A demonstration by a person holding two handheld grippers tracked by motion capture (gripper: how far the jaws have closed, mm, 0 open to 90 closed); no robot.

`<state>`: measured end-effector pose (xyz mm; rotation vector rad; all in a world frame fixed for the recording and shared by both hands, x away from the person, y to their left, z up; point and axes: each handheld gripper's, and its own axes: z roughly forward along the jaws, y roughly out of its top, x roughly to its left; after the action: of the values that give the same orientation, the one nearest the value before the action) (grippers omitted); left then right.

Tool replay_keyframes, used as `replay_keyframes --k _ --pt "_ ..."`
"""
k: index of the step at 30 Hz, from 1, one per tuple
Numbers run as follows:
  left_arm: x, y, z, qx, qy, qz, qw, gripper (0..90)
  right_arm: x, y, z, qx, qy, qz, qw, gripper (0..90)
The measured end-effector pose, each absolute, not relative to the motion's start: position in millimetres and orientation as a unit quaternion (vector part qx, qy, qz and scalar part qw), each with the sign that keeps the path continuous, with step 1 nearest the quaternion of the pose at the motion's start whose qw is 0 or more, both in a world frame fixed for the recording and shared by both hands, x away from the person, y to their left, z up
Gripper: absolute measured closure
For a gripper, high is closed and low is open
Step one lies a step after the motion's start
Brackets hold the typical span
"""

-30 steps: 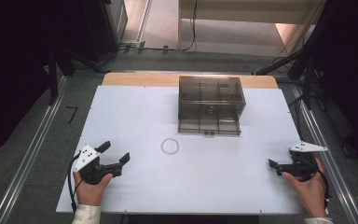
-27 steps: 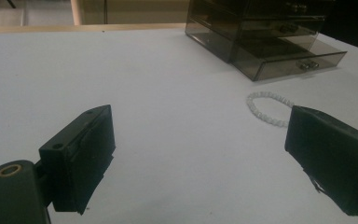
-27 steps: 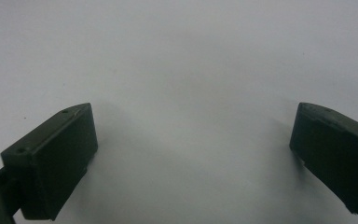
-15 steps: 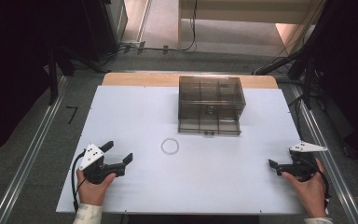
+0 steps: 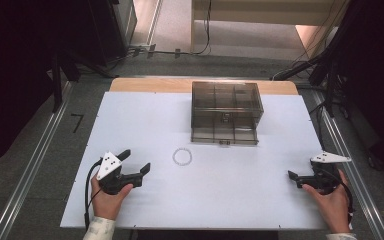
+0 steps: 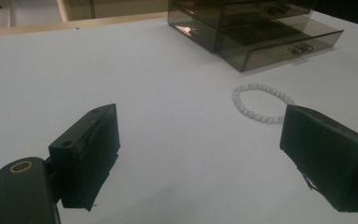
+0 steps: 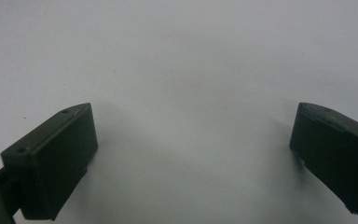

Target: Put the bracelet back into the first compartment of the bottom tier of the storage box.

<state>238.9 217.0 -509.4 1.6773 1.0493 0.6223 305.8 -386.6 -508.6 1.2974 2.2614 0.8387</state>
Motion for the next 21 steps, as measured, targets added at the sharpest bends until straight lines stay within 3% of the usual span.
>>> replay_keyframes --k 21 --pt "243.9 208.4 -509.6 0.701 0.434 0.255 0.505 12.5 305.8 -386.5 -508.7 0.464 0.809 0.300 0.201 0.0"
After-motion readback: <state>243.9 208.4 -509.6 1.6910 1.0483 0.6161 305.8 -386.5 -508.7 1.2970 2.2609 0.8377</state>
